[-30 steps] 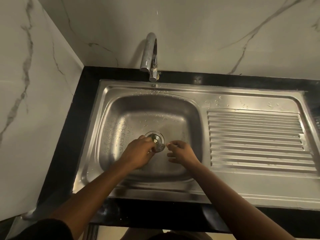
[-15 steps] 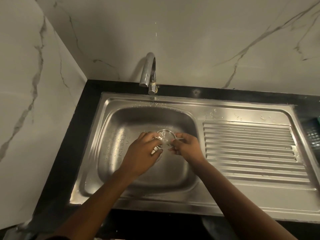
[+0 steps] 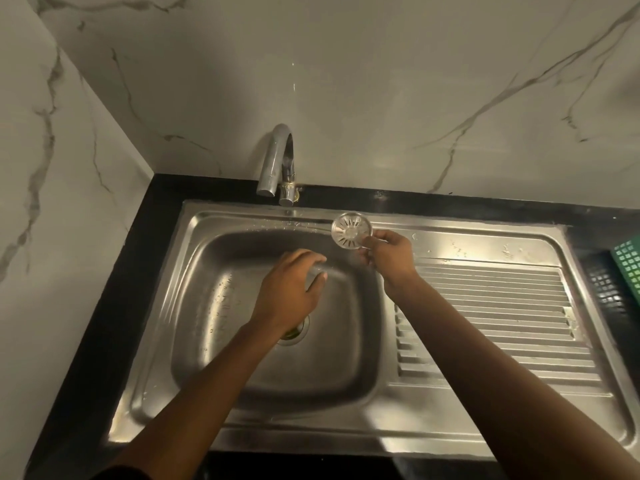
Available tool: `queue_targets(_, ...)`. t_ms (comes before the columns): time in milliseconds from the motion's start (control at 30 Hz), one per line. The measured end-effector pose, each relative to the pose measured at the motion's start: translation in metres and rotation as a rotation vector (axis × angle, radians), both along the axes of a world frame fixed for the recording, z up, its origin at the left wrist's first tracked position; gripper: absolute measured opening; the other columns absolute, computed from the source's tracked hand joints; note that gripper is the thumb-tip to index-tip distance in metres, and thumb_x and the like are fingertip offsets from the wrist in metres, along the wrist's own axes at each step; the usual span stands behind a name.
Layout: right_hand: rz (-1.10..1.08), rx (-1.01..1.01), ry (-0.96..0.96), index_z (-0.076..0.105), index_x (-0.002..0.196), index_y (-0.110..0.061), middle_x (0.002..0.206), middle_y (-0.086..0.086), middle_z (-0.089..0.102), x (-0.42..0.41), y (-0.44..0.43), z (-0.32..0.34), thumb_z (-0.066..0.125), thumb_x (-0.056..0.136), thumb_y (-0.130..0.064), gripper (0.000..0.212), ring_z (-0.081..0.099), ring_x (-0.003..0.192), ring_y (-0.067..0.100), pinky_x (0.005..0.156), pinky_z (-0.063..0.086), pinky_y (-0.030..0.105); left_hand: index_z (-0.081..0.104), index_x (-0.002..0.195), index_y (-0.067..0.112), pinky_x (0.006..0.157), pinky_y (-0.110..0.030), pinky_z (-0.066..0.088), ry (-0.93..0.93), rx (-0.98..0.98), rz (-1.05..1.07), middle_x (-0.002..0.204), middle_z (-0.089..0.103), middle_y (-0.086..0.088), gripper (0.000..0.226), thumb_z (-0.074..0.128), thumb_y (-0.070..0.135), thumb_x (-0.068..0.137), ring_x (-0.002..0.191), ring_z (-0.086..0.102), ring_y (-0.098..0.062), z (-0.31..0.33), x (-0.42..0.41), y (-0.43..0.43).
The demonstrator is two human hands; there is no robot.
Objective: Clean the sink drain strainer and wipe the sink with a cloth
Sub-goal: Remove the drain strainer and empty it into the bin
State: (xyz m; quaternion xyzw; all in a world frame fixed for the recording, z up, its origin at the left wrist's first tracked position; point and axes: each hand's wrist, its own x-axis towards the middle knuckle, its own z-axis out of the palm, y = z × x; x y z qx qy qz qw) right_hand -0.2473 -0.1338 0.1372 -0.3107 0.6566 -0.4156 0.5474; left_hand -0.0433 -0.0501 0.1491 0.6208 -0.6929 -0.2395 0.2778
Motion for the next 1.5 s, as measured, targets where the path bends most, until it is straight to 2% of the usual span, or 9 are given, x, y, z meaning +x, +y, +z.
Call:
queue_targets(133, -0.099, 0.060, -0.162, 0.070, 0.089, -0.005, 0.072, 0.011, 0.076, 0.003, -0.033, -0.001, 0.076, 0.091, -0.002, 0.007, 0.072, 0.062, 0.017, 0.063, 0.061, 0.026, 0.068, 0.119, 0.026, 0.091, -0.030, 0.051, 0.009, -0.004, -0.004, 0.121, 0.065, 0.012, 0.026, 0.063, 0.033, 0.095, 0.115, 0.058, -0.009, -0.002, -0.008, -0.006)
queue_targets(233, -0.170, 0.088, -0.200, 0.067, 0.089, -0.005, 0.080, 0.015, 0.075, 0.009, -0.055, -0.003, 0.074, 0.091, 0.004, 0.012, 0.073, 0.058, 0.017, 0.060, 0.060, 0.026, 0.068, 0.117, 0.028, 0.089, -0.029, 0.052, 0.007, -0.004, -0.017, 0.119, 0.065, 0.014, 0.025, 0.060, 0.036, 0.095, 0.112, 0.057, -0.007, -0.006, -0.010, -0.008)
queue_targets(500, -0.278, 0.161, -0.205, 0.061, 0.089, -0.005, 0.113, 0.026, 0.071, 0.021, -0.090, -0.012, 0.069, 0.093, 0.009, 0.018, 0.073, 0.093, 0.034, 0.076, 0.062, 0.032, 0.068, 0.112, 0.030, 0.085, -0.023, 0.049, -0.003, -0.019, 0.006, 0.116, 0.063, 0.019, 0.022, 0.058, 0.041, 0.096, 0.107, 0.055, -0.001, -0.016, -0.004, -0.007)
queue_targets(667, -0.303, 0.188, -0.229, 0.063, 0.093, -0.003, 0.116, 0.026, 0.070, 0.022, -0.098, -0.014, 0.068, 0.094, 0.010, 0.015, 0.073, 0.106, 0.038, 0.078, 0.063, 0.033, 0.070, 0.109, 0.029, 0.085, -0.022, 0.049, 0.003, -0.005, 0.008, 0.113, 0.063, 0.019, 0.019, 0.059, 0.038, 0.096, 0.105, 0.057, -0.002, -0.017, 0.001, -0.007)
queue_targets(1000, -0.296, 0.192, -0.236, 0.062, 0.095, -0.001, 0.097, 0.023, 0.074, 0.015, -0.097, -0.016, 0.070, 0.091, 0.012, 0.016, 0.078, 0.078, 0.031, 0.067, 0.064, 0.029, 0.071, 0.110, 0.028, 0.087, -0.026, 0.052, -0.007, 0.020, 0.041, 0.115, 0.065, 0.016, 0.017, 0.062, 0.035, 0.097, 0.107, 0.059, -0.006, -0.021, 0.013, -0.005)
queue_targets(1167, -0.244, 0.163, -0.223, 0.063, 0.097, 0.001, 0.100, 0.025, 0.075, 0.011, -0.088, -0.020, 0.074, 0.090, 0.009, 0.016, 0.080, 0.083, 0.034, 0.083, 0.066, 0.040, 0.070, 0.108, 0.028, 0.087, -0.033, 0.054, -0.001, 0.028, 0.053, 0.114, 0.064, 0.015, 0.016, 0.062, 0.034, 0.096, 0.107, 0.060, -0.009, -0.018, 0.023, -0.002)
queue_targets(1267, -0.194, 0.132, -0.202, 0.067, 0.096, 0.005, 0.094, 0.022, 0.073, 0.013, -0.077, -0.023, 0.072, 0.092, 0.007, 0.008, 0.074, 0.073, 0.029, 0.087, 0.065, 0.044, 0.069, 0.109, 0.027, 0.088, -0.033, 0.054, 0.000, 0.042, 0.078, 0.111, 0.064, 0.016, 0.014, 0.062, 0.031, 0.097, 0.105, 0.061, -0.009, -0.017, 0.032, -0.001)
queue_targets(1400, -0.093, 0.082, -0.161, 0.070, 0.097, 0.000, 0.085, 0.017, 0.072, 0.024, -0.041, -0.028, 0.067, 0.098, 0.001, 0.003, 0.070, 0.070, 0.025, 0.067, 0.062, 0.032, 0.071, 0.113, 0.025, 0.089, -0.036, 0.058, 0.017, 0.062, 0.116, 0.110, 0.070, 0.011, 0.017, 0.062, 0.029, 0.098, 0.102, 0.064, -0.010, -0.019, 0.050, 0.005)
queue_targets(1500, 0.124, 0.016, -0.046, 0.071, 0.098, -0.009, 0.084, 0.009, 0.078, 0.033, -0.003, -0.040, 0.069, 0.095, 0.000, 0.010, 0.076, 0.078, 0.025, 0.070, 0.062, 0.032, 0.072, 0.114, 0.026, 0.087, -0.034, 0.058, 0.032, 0.088, 0.154, 0.109, 0.071, 0.012, 0.018, 0.065, 0.027, 0.097, 0.098, 0.065, -0.007, -0.024, 0.063, 0.013)
